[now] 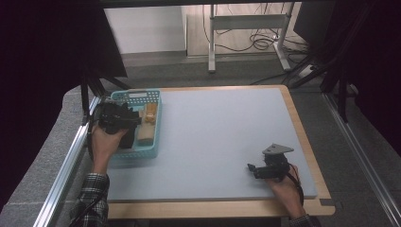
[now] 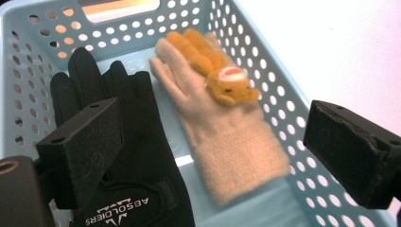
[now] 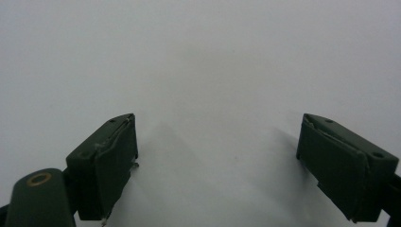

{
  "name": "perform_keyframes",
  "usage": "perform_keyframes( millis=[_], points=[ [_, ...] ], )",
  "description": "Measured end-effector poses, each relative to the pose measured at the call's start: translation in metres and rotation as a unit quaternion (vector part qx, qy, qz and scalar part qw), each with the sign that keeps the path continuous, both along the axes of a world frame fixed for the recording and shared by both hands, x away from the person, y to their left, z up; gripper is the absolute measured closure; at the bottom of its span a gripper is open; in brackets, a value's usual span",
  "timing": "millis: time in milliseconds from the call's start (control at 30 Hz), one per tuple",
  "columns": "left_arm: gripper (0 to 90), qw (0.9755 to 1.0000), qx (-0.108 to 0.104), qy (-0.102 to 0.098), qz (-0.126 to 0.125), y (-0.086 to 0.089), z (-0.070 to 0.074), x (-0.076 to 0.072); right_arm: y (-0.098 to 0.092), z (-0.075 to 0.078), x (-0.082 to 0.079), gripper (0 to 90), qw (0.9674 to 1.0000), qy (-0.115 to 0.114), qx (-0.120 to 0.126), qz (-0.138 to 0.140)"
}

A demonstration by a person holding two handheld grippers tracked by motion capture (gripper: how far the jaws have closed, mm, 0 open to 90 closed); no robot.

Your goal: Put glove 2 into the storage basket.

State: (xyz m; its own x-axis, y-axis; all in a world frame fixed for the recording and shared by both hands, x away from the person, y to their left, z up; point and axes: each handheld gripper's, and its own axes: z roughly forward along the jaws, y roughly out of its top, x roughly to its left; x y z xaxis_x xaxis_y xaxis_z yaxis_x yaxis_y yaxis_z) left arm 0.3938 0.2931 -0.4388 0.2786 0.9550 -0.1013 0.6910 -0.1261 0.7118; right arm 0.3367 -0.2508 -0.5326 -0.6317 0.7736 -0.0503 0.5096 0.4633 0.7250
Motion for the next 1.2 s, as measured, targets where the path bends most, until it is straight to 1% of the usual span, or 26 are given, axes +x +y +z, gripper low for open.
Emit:
perform_keyframes(
  millis=[100,233,433,533,700,1000,1200],
  points=[
    [6.4,1.0,-0.001,-0.004,-0.006,-0.002,0.004,-0.004,0.0,0.0,0.0,12.7,1.0,0.0,0.0,0.0],
    [6.5,0.9998,0.004,-0.007,-0.017,-0.005,0.007,-0.008,0.0,0.0,0.0,12.7,1.0,0.0,0.0,0.0],
    [6.1,0.9993,0.004,-0.016,-0.035,-0.014,0.012,-0.014,0.0,0.0,0.0,12.7,1.0,0.0,0.0,0.0],
    [5.1,0.9986,0.004,-0.021,-0.048,-0.02,0.014,-0.017,0.0,0.0,0.0,12.7,1.0,0.0,0.0,0.0],
    [4.5,0.9977,0.001,-0.027,-0.062,-0.029,0.016,-0.02,0.0,0.0,0.0,12.7,1.0,0.0,0.0,0.0],
    [4.3,0.9959,-0.005,-0.03,-0.085,-0.047,0.013,-0.025,0.0,0.0,0.0,12.7,1.0,0.0,0.0,0.0],
    [4.3,0.9937,-0.008,-0.038,-0.105,-0.064,0.014,-0.028,0.0,0.0,0.0,12.7,1.0,0.0,0.0,0.0]
  ],
)
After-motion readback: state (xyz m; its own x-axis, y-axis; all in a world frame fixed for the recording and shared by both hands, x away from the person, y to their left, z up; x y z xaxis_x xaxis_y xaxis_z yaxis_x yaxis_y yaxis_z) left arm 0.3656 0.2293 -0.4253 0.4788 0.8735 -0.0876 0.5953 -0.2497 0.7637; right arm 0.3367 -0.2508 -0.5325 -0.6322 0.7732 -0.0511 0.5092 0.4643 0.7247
